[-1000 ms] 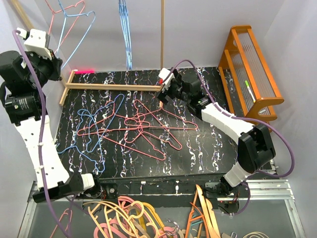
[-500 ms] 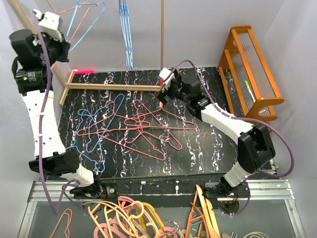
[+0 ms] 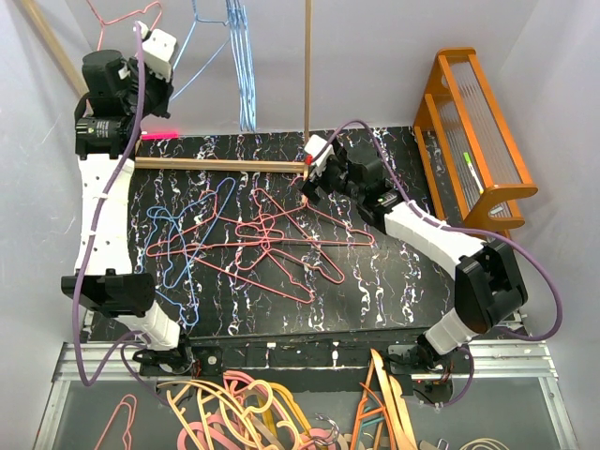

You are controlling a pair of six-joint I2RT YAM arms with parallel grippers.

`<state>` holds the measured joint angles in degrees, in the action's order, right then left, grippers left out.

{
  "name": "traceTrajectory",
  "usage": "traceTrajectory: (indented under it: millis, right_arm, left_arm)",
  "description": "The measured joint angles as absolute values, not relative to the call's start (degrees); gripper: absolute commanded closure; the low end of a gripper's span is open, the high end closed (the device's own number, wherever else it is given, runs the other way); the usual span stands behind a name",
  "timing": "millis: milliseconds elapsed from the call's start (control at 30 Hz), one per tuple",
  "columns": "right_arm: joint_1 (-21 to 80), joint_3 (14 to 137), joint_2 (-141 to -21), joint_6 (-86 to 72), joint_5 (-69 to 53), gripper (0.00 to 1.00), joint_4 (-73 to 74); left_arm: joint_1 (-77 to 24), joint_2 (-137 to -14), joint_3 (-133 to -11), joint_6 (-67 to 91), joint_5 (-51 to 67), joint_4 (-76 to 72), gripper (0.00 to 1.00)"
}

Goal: Organize the hangers

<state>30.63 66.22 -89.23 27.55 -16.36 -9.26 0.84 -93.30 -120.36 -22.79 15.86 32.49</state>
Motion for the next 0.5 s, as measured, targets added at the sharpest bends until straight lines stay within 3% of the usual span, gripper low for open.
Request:
traceTrajectory:
  millis: [100, 133, 200, 267, 500]
  right_arm:
    - [30.65, 65.36, -88.05, 27.57, -16.29, 0.02, -9.23]
    - [30.65, 65.06, -87.74, 27.57, -16.19, 0.01, -9.23]
    - [30.63, 64.86, -87.57, 27.66, -16.16, 0.02, -8.82]
    - [30.35, 64.9, -87.57, 27.66, -16.58, 0.02, -7.16]
    - [21.47, 66.54, -87.57, 27.11, -26.5, 0.05, 8.16]
  left_arm:
    - [-1.34, -93.47, -120.18, -24.29, 14.31, 33.45, 0.98]
    - [-1.87, -93.45, -119.98, -24.69, 14.06, 33.56, 0.83]
    - [-2.7, -93.43, -119.79, -25.39, 13.85, 34.04, 0.37]
    - [-3.07, -93.43, -119.66, -26.04, 13.87, 34.96, 0.05]
    - [-3.11, -92.55, -117.82, -24.99, 9.28, 39.81, 0.03]
